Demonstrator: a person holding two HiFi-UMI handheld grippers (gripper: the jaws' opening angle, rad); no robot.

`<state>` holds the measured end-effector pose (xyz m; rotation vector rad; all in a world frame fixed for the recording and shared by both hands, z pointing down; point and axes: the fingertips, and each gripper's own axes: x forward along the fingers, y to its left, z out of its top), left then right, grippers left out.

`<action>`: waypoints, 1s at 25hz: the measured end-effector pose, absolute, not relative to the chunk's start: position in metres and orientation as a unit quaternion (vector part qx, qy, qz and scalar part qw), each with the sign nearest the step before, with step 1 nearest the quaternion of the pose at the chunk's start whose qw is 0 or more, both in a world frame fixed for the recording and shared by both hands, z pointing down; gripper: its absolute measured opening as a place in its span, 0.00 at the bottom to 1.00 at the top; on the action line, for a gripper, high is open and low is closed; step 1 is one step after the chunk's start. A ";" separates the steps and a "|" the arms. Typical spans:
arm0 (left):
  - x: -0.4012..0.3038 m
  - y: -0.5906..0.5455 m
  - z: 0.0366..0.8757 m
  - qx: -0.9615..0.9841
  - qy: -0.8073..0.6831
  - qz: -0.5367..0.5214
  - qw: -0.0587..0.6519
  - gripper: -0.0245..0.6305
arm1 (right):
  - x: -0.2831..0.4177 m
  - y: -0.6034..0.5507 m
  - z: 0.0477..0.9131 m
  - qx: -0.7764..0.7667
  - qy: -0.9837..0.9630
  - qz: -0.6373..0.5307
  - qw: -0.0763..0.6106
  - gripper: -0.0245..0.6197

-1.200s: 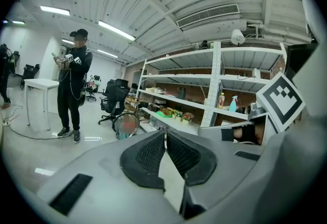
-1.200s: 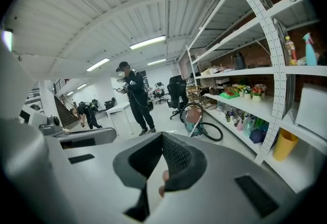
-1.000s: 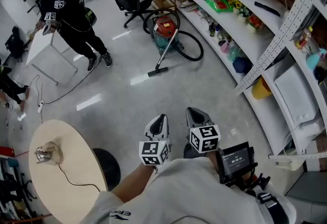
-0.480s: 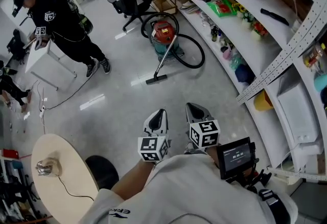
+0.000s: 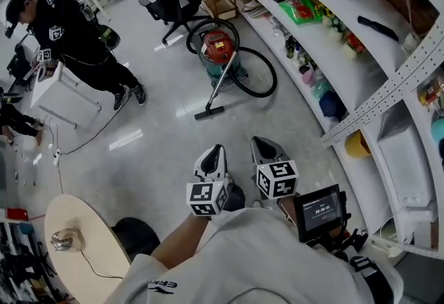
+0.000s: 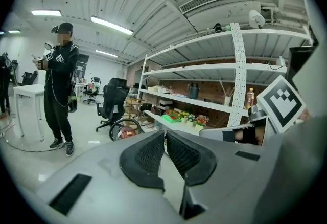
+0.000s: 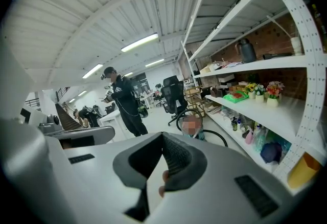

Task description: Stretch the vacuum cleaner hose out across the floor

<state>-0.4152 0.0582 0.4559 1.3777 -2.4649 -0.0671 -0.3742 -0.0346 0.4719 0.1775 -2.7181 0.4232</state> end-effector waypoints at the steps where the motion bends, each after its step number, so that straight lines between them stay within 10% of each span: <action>1: -0.423 0.053 0.457 0.483 -0.861 -0.023 0.157 0.04 | -0.381 -0.039 0.474 0.066 -0.967 0.151 0.193 0.03; 25: -0.731 -0.037 0.461 0.527 -0.834 -0.044 0.156 0.04 | -0.681 -0.134 0.469 0.116 -0.965 0.122 0.201 0.03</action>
